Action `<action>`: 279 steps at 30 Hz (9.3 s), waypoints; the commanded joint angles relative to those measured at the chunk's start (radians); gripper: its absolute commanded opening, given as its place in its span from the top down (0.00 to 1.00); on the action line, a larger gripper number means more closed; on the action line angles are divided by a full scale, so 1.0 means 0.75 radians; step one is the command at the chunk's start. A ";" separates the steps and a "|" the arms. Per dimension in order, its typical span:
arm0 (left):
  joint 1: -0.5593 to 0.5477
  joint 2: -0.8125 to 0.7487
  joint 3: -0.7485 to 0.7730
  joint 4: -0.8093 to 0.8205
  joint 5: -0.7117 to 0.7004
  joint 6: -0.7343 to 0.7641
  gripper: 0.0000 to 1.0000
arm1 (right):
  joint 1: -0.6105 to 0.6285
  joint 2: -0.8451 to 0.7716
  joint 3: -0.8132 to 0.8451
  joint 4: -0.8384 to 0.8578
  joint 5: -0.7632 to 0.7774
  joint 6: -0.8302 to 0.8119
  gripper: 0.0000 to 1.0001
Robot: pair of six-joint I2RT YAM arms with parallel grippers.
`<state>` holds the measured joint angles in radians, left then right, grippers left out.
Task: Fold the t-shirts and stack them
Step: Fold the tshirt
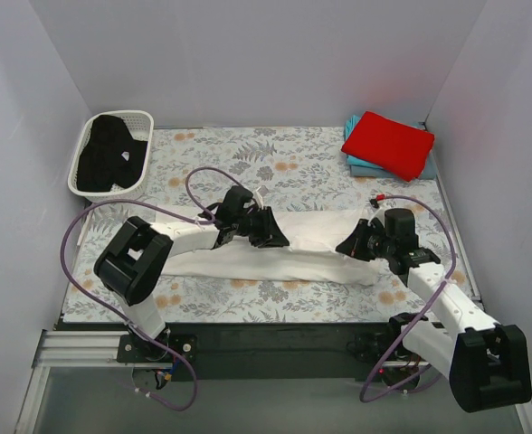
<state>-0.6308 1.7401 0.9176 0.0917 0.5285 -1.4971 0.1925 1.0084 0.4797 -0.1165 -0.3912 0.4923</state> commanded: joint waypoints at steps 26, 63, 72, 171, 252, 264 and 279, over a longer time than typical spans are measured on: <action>0.262 -0.299 0.151 -0.830 -0.963 -0.074 0.70 | 0.044 0.142 0.266 -0.164 0.335 -0.028 0.53; 0.591 -0.320 0.186 -0.947 -0.913 -0.049 0.72 | 0.150 0.637 0.630 -0.239 0.571 -0.086 0.58; 0.755 -0.209 0.094 -0.902 -0.891 -0.090 0.73 | 0.471 1.007 1.021 -0.276 0.659 -0.098 0.59; 0.420 -0.070 0.196 -0.955 -1.007 0.102 0.80 | 0.245 0.700 0.624 -0.307 0.738 0.199 0.02; 0.313 1.181 1.672 -0.570 -1.279 0.671 0.99 | 0.371 0.864 0.898 -0.256 0.571 -0.213 0.02; 0.501 1.226 1.795 -0.726 -1.421 0.174 0.98 | 0.371 1.059 1.037 -0.252 0.532 -0.274 0.02; 0.569 0.671 1.293 -0.431 -1.067 0.252 0.40 | 0.386 0.908 0.909 -0.250 0.375 -0.198 0.02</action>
<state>-0.1917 2.4470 1.9751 -0.2657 -0.3141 -1.3331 0.4736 1.7798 1.1912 -0.3218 -0.0734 0.3119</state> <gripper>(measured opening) 0.590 0.983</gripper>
